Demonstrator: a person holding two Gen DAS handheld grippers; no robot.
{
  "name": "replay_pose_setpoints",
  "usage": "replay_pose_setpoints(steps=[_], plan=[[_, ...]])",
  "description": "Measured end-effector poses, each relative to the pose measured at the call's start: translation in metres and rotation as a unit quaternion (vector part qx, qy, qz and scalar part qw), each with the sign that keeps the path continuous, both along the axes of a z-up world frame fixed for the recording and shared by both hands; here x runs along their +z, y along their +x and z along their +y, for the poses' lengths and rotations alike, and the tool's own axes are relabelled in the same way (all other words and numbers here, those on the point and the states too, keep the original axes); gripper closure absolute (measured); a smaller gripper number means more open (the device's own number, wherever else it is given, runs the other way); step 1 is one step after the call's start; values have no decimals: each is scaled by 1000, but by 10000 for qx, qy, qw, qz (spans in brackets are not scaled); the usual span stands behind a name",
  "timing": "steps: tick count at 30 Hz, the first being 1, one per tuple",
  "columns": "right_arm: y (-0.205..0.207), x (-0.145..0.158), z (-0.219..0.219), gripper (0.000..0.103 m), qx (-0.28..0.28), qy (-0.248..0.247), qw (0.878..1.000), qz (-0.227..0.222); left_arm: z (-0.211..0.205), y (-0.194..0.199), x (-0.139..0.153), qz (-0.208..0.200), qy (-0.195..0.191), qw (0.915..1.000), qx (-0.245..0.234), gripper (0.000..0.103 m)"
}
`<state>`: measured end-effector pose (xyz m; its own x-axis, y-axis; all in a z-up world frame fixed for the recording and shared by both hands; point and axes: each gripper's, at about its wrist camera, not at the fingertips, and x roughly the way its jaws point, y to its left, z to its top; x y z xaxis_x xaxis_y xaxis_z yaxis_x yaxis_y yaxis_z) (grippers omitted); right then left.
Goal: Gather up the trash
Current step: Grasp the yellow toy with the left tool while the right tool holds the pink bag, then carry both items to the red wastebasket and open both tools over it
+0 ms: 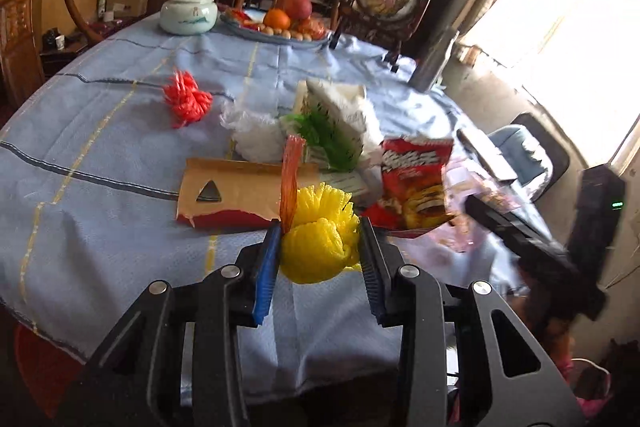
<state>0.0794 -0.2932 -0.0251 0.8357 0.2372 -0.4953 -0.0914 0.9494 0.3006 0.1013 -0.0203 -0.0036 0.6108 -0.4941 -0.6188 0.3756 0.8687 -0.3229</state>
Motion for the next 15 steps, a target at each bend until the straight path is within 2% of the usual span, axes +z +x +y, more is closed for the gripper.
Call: replay_pose_setpoints(steps=[2,3,4,6,9,15], plan=[[-4,-4,0,29,26,44,10000,-9,10,-7,8,-62,-69,9999,65,65],[-6,-4,-2,38,14,78,10000,-33,16,-11,10,-87,-91,9999,101,65],[-9,-2,-5,57,12,154,9999,-77,21,-13,11,-106,-92,9998,153,65],[-12,2,-12,74,12,287,9995,-151,32,-17,12,-135,-67,9994,296,65],[-18,15,-18,74,-140,269,9990,-329,45,-18,8,-90,-108,9986,508,65],[-32,45,-4,74,129,162,9965,-814,88,-35,12,-93,-236,9935,1107,65]])
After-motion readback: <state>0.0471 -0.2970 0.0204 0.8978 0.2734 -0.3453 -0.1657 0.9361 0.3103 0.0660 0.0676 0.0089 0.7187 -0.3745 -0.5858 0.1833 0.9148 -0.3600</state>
